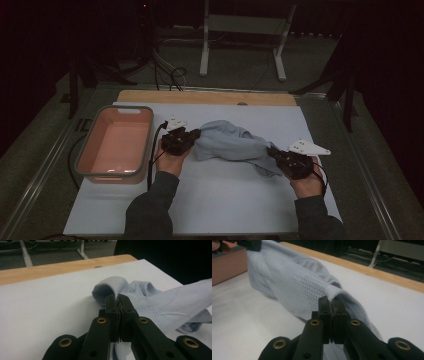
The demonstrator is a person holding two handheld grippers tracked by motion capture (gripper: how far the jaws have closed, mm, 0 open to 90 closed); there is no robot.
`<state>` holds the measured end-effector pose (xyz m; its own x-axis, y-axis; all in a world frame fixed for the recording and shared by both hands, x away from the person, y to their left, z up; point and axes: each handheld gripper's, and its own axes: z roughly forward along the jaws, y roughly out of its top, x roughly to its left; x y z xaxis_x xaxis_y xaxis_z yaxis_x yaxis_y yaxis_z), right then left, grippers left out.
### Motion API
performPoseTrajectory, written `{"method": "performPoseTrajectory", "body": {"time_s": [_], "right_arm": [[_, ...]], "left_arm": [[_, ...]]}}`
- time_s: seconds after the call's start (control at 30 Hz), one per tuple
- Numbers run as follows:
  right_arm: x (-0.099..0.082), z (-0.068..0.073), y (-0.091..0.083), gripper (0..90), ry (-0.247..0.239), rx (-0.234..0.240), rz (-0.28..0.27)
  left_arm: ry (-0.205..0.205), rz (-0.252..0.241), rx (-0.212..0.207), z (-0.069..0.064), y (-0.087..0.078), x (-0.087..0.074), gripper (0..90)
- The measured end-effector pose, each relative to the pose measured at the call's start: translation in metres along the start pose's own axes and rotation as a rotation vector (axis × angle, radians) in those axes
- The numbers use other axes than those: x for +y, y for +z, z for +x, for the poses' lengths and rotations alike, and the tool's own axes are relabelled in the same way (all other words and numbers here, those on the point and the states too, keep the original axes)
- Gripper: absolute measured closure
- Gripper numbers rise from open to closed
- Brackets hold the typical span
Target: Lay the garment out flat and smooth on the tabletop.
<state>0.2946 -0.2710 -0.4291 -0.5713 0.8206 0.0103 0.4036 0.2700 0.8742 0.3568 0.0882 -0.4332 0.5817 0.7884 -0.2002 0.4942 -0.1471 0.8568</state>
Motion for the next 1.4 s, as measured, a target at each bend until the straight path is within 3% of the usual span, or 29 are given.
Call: {"method": "performPoseTrajectory", "body": {"time_s": [0.23,0.53,0.7,0.77,0.9,1.03,1.07,1.13,1.4], "right_arm": [[0.0,0.0,-0.001,88.4,0.007,0.003,-0.007],[0.003,0.015,0.01,88.3,-0.029,0.064,0.001],[0.004,0.024,0.016,88.3,-0.048,0.079,0.009],[0.004,0.026,0.019,88.3,-0.054,0.077,0.014],[0.002,0.027,0.022,88.3,-0.051,0.081,0.023],[0.003,0.027,0.022,88.1,-0.05,0.083,0.017],[0.003,0.027,0.022,88.1,-0.05,0.083,0.017],[0.003,0.027,0.022,88.0,-0.049,0.082,0.016],[0.003,0.026,0.022,87.8,-0.05,0.09,0.013]], "left_arm": [[0.012,-0.007,0.003,0.0,-0.008,0.001,88.7],[0.008,-0.036,0.066,0.007,-0.034,0.002,89.0],[0.024,-0.012,0.08,0.007,-0.036,-0.001,87.9],[0.035,0.003,0.09,0.005,-0.032,-0.006,78.5],[0.062,-0.009,0.057,-0.002,-0.026,-0.009,61.7],[0.134,0.006,0.018,-0.023,-0.013,-0.009,48.4],[0.134,0.006,0.018,-0.023,-0.013,-0.009,46.7],[0.184,0.026,-0.006,-0.036,-0.004,-0.009,43.7],[0.289,0.078,-0.096,-0.067,0.021,-0.011,39.0]]}}
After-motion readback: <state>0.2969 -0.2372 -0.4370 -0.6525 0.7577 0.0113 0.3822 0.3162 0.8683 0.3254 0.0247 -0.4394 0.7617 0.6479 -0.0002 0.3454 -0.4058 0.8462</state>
